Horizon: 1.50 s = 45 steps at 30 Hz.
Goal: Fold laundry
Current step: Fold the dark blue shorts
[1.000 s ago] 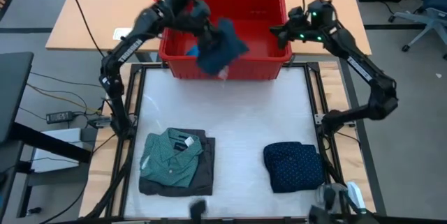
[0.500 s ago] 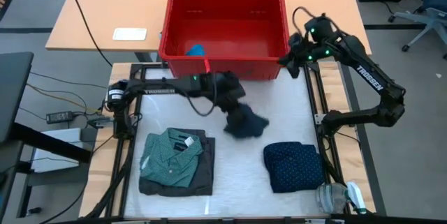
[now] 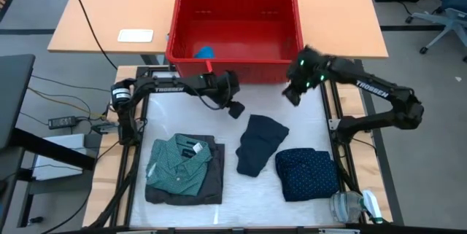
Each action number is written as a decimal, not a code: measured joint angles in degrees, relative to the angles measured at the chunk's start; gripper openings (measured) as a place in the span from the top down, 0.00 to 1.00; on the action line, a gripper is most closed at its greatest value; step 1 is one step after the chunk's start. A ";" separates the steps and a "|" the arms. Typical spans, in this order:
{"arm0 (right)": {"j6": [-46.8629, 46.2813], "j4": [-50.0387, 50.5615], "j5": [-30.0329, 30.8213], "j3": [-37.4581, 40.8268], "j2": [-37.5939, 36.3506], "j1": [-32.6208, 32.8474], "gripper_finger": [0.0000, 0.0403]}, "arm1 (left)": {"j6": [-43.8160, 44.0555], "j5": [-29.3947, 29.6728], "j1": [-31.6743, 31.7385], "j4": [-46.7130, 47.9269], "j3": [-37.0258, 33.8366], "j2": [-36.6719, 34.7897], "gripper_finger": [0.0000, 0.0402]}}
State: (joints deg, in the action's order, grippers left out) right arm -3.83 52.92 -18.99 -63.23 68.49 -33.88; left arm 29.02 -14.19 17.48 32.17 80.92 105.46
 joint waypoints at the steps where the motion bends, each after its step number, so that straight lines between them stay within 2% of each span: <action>1: -0.97 -0.62 0.33 1.61 -0.31 2.06 0.87 | -2.15 -1.66 -0.08 0.86 -0.07 -0.14 0.30; 3: -4.21 -3.02 1.18 4.84 -0.85 6.38 0.84 | -6.94 -3.81 -1.06 3.12 -0.03 -1.38 0.29; 8: -12.84 -14.32 1.59 10.79 -1.19 19.56 0.79 | -21.31 -4.27 -6.12 5.49 0.12 -4.78 0.32; 11: -15.90 -22.33 5.39 11.55 0.52 27.32 0.78 | -27.99 -4.29 -8.91 7.72 0.12 -5.62 0.35; 15: -16.01 -30.17 10.13 9.58 5.69 35.21 0.76 | -31.29 -4.34 -10.83 10.86 0.12 -5.25 0.36; 19: -18.27 -28.55 12.23 5.99 13.07 40.49 0.74 | -34.07 -5.86 -11.37 10.87 -0.67 -5.10 0.36; 24: -27.13 -27.19 12.44 2.84 21.27 47.00 0.73 | -36.53 -9.08 -13.31 4.98 -5.51 -4.93 0.36; 28: -29.69 -28.18 16.13 0.71 26.62 52.05 0.74 | -38.93 -9.30 -16.32 3.04 -9.62 -4.88 0.36; 32: -31.57 -30.48 16.41 -0.57 31.67 53.51 0.77 | -37.67 -9.30 -18.46 3.21 -10.98 -4.88 0.36; 36: -38.39 -25.79 20.01 -0.52 33.93 50.13 0.82 | -34.39 -9.31 -19.82 3.52 -11.07 -4.99 0.36; 39: -45.61 -20.22 26.59 -0.54 31.25 45.94 0.85 | -32.34 -9.19 -20.30 4.99 -11.07 -5.65 0.36; 42: -49.02 -17.49 32.34 -0.54 26.85 41.52 0.86 | -32.03 -7.36 -20.31 5.30 -11.07 -6.74 0.36; 45: -50.09 -17.11 34.24 -0.54 22.42 37.13 0.84 | -31.33 -4.57 -20.27 4.92 -11.03 -7.55 0.36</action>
State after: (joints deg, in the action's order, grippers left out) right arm -53.92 35.81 15.24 -63.77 90.91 3.24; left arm -2.31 -18.76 -2.79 37.09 69.89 97.90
